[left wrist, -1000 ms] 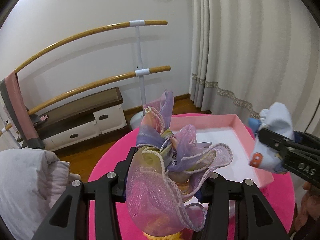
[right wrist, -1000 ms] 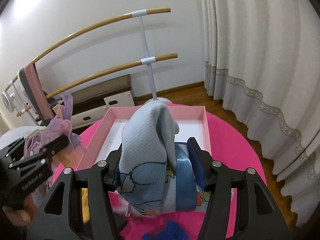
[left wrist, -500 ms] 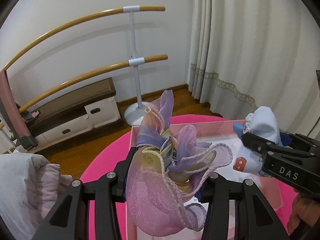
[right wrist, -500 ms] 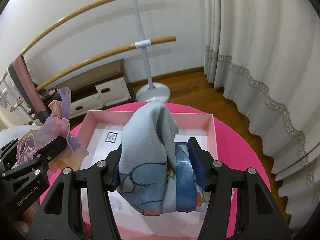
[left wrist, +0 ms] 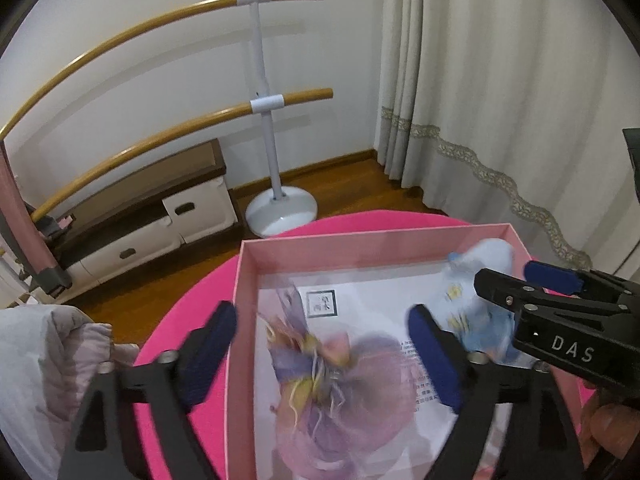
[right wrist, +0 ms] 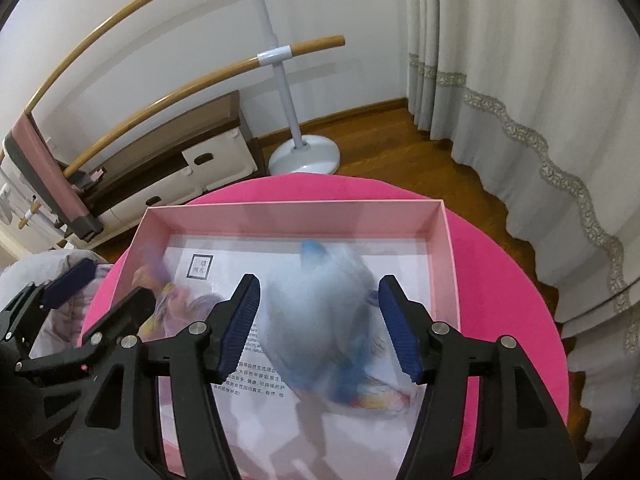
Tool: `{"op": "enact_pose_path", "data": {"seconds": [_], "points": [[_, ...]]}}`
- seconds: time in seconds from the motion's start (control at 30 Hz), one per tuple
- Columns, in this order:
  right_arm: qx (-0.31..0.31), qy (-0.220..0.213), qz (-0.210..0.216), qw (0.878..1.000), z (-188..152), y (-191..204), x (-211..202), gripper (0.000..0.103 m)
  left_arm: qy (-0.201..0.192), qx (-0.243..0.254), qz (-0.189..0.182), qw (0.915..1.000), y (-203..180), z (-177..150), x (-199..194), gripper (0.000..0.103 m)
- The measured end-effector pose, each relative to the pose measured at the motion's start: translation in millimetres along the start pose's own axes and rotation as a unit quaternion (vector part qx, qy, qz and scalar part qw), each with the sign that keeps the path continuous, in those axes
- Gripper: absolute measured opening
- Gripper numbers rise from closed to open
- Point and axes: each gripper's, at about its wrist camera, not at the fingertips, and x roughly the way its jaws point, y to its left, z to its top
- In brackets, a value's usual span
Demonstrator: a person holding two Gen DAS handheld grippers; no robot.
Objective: Organize soft objects
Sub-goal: 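Open both tools to drop the scrunchie and cloth bundle into the pink box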
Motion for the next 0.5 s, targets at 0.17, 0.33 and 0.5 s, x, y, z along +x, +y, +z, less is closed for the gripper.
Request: {"op": "enact_pose_path", "data": {"seconds": [0.17, 0.33, 0.5], "points": [[0.032, -0.029, 0.025, 0.999, -1, -11, -20, 0.103, -0.022, -0.005, -0.001, 0.9997, 4, -8, -17, 0.103], [0.041, -0.06, 0.026, 0.997, -7, -8, -52, 0.103, -0.041, -0.019, 0.0, 0.999, 16, -13, -38, 0.103], [0.034, -0.093, 0.019, 0.995, -22, 2, -91, 0.103, -0.07, -0.03, 0.009, 0.997, 29, -48, -81, 0.103]]}}
